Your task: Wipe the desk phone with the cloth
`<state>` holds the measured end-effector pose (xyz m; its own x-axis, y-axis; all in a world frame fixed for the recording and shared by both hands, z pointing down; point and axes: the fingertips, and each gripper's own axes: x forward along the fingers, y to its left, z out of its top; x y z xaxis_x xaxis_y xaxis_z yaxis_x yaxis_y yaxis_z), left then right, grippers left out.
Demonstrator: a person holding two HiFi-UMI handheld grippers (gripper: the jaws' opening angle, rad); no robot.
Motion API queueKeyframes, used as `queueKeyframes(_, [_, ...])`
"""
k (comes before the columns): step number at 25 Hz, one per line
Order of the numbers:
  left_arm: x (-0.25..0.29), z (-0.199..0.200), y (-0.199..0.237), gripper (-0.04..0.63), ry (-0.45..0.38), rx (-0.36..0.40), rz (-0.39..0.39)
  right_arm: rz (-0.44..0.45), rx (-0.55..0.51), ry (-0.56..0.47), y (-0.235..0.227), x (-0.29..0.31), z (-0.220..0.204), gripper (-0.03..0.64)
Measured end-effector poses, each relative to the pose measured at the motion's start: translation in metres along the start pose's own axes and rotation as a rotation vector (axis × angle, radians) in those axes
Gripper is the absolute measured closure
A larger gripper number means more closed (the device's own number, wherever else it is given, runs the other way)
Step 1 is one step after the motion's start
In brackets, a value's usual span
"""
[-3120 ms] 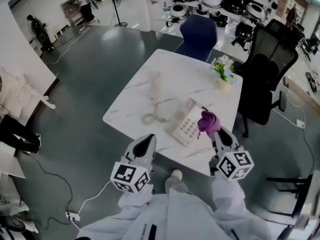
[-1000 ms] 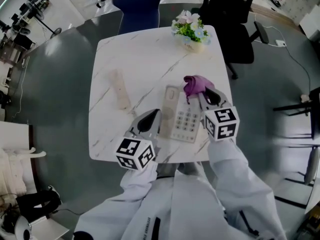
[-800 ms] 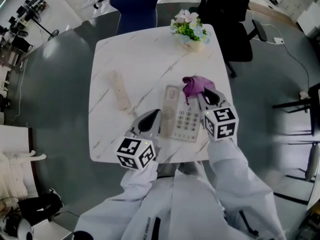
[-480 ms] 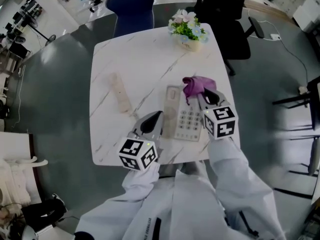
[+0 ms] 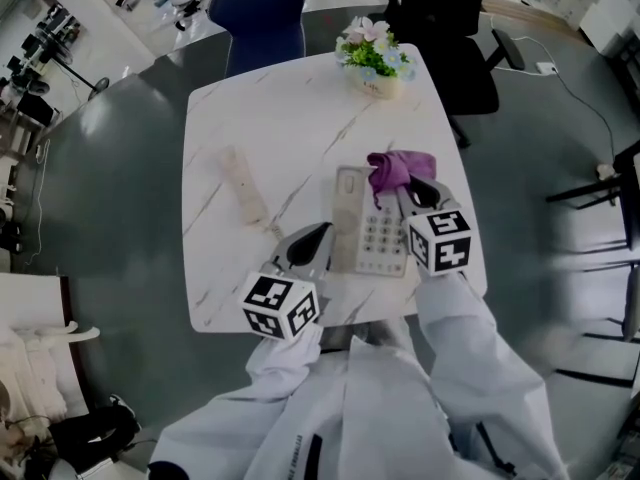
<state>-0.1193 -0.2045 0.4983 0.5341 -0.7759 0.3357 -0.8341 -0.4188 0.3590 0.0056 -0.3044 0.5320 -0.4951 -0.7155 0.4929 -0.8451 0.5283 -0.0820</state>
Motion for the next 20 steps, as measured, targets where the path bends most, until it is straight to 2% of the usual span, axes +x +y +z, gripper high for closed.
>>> queueKeyframes(20, [-0.017, -0.02, -0.029, 0.597, -0.011, -0.037, 0.02, 0.067, -0.004, 0.062, 0.013, -0.007, -0.02, 0.584])
